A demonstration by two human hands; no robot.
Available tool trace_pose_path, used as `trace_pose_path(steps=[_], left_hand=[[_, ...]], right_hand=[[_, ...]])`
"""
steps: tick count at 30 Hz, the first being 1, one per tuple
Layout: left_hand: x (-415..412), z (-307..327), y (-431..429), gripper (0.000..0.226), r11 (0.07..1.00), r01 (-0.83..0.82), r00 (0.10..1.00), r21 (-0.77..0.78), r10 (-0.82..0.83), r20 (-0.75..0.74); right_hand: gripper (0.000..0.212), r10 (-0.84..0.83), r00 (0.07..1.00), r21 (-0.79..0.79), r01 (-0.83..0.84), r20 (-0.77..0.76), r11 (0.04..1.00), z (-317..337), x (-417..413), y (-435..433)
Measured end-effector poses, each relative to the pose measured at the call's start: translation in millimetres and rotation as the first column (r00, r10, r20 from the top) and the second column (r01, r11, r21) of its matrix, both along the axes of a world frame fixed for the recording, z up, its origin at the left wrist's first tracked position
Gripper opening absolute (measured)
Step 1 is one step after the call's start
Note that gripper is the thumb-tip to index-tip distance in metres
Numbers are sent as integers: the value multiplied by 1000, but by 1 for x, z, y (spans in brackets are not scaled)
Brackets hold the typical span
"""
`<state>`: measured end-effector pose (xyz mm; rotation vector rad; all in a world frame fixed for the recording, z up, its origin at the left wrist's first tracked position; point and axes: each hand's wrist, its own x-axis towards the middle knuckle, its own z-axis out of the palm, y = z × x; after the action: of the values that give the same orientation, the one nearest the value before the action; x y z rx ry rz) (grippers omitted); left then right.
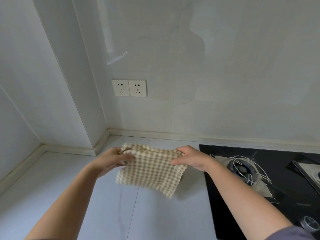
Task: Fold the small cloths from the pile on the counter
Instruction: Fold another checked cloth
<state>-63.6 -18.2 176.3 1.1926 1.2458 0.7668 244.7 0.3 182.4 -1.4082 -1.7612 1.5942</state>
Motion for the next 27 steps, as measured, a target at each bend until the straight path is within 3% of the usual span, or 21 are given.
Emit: trace_pose_path(steps=[2, 4, 6, 8, 10, 14, 19, 22, 25, 27], left_hand=[[7, -2, -4, 48, 996, -55, 981, -69, 66, 180], [19, -2, -6, 38, 971, -120, 940, -205, 177, 290], [32, -6, -9, 38, 922, -143, 905, -359, 269, 331], [42, -9, -12, 37, 895, -137, 889, -424, 299, 346], [50, -15, -12, 32, 900, -159, 909, -406, 293, 295], [53, -24, -13, 25, 910, -270, 939, -314, 321, 122], [43, -26, -12, 29, 960, -238, 971, -144, 232, -56], [35, -19, -17, 25, 977, -163, 979, -137, 177, 99], [19, -12, -21, 32, 994, -99, 936, -50, 110, 334], [10, -10, -24, 27, 992, -126, 912, -8, 119, 392]], right_hand=[[29, -138, 951, -178, 90, -275, 980, 0, 6, -1], [29, -377, 790, -422, 167, -484, 891, -4, 6, -3], [40, -575, 650, -620, 196, -498, 759, -13, 2, -6], [63, -659, 579, -699, 202, -480, 686, -24, 4, -9], [63, -639, 615, -684, 213, -461, 698, -30, 7, -13], [21, -525, 793, -591, 272, -310, 759, -41, 12, -13], [18, -470, 868, -479, 348, -161, 806, -44, 18, -10], [17, -457, 863, -450, 328, -214, 831, -36, 21, -11], [23, -488, 768, -431, 306, -415, 849, -27, 32, -9], [24, -424, 747, -383, 244, -512, 891, -20, 44, -7]])
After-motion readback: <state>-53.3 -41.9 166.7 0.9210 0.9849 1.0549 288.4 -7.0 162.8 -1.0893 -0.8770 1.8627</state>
